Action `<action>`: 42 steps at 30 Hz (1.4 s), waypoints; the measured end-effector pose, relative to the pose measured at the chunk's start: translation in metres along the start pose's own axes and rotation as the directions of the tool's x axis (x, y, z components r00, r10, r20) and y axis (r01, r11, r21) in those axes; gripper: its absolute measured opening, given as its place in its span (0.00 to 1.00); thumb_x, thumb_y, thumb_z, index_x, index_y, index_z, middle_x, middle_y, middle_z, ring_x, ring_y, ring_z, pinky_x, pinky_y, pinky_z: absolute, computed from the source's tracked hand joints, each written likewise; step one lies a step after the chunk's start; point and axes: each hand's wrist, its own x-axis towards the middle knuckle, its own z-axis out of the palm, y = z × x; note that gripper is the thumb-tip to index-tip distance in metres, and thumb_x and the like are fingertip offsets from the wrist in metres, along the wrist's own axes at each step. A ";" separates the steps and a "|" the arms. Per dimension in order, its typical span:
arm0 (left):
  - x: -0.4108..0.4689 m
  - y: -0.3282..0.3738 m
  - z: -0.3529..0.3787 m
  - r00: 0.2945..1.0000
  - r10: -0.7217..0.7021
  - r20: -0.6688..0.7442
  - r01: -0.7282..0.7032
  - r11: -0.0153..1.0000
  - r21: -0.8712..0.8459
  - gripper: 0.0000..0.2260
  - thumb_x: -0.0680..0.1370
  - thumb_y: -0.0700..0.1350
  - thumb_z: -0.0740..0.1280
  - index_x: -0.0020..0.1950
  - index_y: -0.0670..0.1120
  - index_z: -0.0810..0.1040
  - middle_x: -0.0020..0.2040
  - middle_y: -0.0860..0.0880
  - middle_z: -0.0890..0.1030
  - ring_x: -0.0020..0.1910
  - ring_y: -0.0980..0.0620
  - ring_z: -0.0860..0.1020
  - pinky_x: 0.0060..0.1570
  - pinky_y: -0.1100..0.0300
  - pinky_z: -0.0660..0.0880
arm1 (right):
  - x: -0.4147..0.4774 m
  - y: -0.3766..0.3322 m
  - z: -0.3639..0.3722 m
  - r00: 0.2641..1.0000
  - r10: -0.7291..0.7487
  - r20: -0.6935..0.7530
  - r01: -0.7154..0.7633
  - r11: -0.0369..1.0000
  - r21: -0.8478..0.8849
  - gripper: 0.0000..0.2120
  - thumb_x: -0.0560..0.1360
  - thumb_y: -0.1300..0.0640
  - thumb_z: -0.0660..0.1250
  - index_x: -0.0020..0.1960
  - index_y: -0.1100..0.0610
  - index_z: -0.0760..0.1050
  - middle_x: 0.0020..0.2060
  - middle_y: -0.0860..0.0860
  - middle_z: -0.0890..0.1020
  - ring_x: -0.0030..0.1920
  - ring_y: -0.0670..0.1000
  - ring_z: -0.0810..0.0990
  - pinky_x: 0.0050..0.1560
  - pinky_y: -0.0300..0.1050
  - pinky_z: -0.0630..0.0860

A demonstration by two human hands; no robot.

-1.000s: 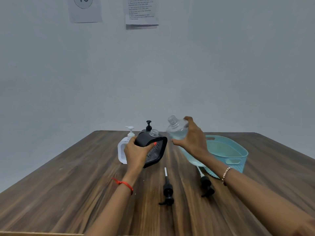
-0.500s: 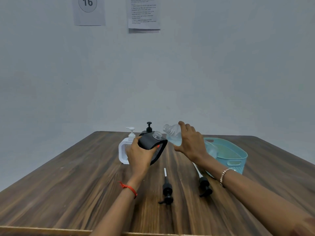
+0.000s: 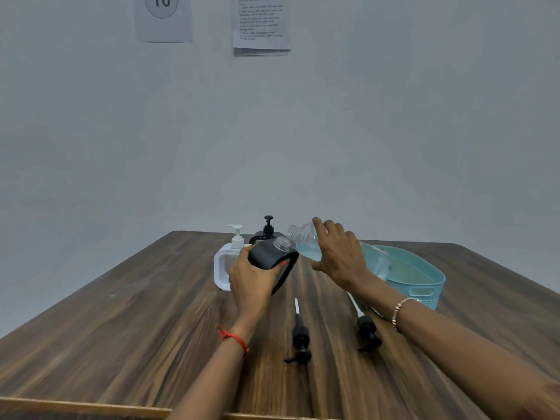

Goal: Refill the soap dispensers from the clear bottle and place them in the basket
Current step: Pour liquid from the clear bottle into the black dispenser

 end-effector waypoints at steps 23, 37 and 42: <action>-0.005 0.002 -0.003 1.000 0.009 -0.009 -0.009 1.000 0.012 0.25 0.64 0.48 0.79 0.57 0.42 0.77 0.45 0.52 0.75 0.45 0.53 0.73 0.43 0.61 0.69 | 0.000 -0.003 -0.006 0.998 -0.052 0.030 0.054 0.995 -0.089 0.35 0.69 0.56 0.73 0.70 0.60 0.59 0.59 0.61 0.72 0.57 0.61 0.72 0.54 0.55 0.70; -0.009 0.001 -0.002 1.000 0.003 -0.007 -0.003 1.000 0.009 0.25 0.64 0.47 0.79 0.57 0.41 0.78 0.47 0.49 0.78 0.45 0.54 0.73 0.43 0.62 0.68 | -0.004 0.000 -0.003 0.998 -0.064 0.029 0.067 0.990 -0.123 0.35 0.67 0.56 0.74 0.69 0.60 0.61 0.59 0.61 0.73 0.55 0.62 0.73 0.52 0.55 0.71; -0.010 0.003 -0.002 1.000 0.008 -0.006 -0.008 1.000 0.012 0.25 0.64 0.47 0.79 0.58 0.41 0.77 0.47 0.50 0.78 0.45 0.55 0.72 0.40 0.64 0.68 | -0.003 0.001 -0.003 0.997 -0.069 0.025 0.072 0.988 -0.134 0.35 0.66 0.57 0.75 0.68 0.60 0.62 0.58 0.61 0.74 0.55 0.62 0.73 0.53 0.55 0.71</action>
